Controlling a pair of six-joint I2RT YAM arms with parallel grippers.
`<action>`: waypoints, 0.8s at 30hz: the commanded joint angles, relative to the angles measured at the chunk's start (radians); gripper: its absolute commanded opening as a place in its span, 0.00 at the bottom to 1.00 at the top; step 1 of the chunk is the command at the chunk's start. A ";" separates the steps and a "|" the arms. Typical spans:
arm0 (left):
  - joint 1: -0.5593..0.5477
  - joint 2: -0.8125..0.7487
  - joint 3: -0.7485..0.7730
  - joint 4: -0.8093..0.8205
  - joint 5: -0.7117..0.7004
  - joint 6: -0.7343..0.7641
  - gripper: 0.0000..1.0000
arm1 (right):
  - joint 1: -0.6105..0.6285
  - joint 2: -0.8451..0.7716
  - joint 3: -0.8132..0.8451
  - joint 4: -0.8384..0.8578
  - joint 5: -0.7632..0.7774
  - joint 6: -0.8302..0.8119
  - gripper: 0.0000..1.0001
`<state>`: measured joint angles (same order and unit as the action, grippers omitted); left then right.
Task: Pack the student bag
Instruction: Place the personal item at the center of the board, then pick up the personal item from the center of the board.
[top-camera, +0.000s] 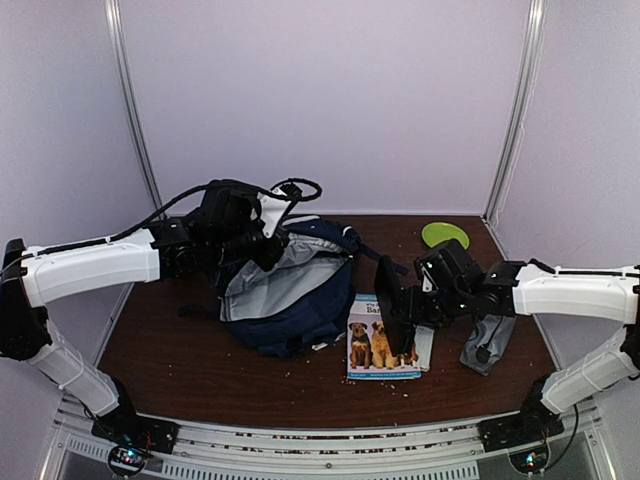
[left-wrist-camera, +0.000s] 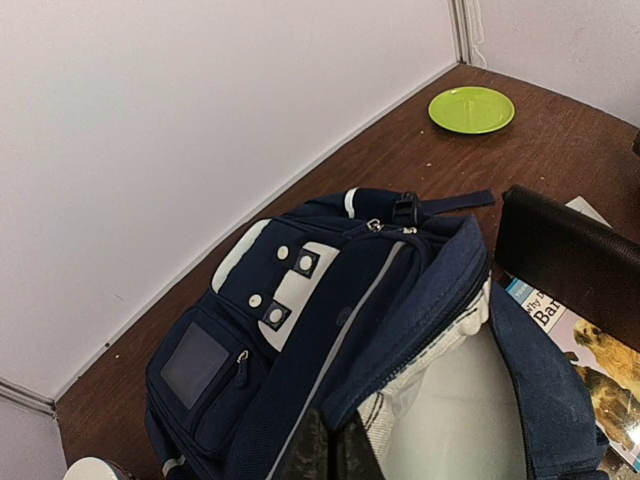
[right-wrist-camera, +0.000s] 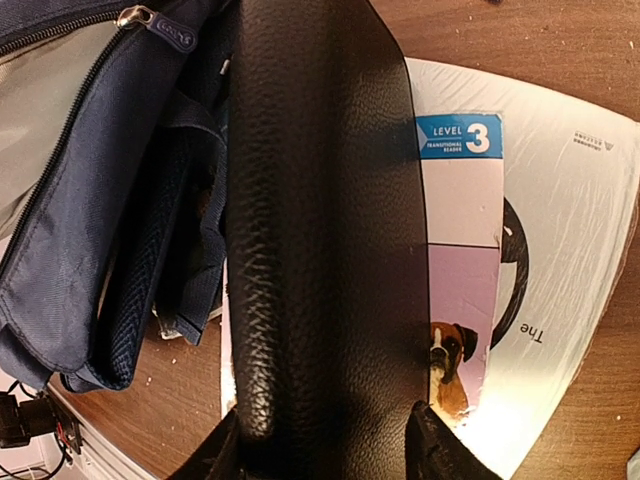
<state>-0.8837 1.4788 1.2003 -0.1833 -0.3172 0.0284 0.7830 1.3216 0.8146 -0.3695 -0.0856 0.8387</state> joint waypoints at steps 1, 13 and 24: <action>-0.005 -0.025 0.012 0.090 -0.013 0.011 0.00 | 0.007 0.014 -0.006 -0.019 0.017 -0.014 0.49; -0.012 -0.023 0.017 0.079 -0.015 0.013 0.00 | 0.074 -0.055 0.071 -0.167 0.183 -0.030 0.00; -0.013 -0.009 0.055 0.061 -0.010 -0.008 0.00 | 0.123 -0.172 0.125 0.142 -0.176 0.107 0.00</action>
<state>-0.8921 1.4792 1.2007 -0.1967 -0.3180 0.0338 0.8726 1.1324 0.8932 -0.4511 -0.1181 0.8585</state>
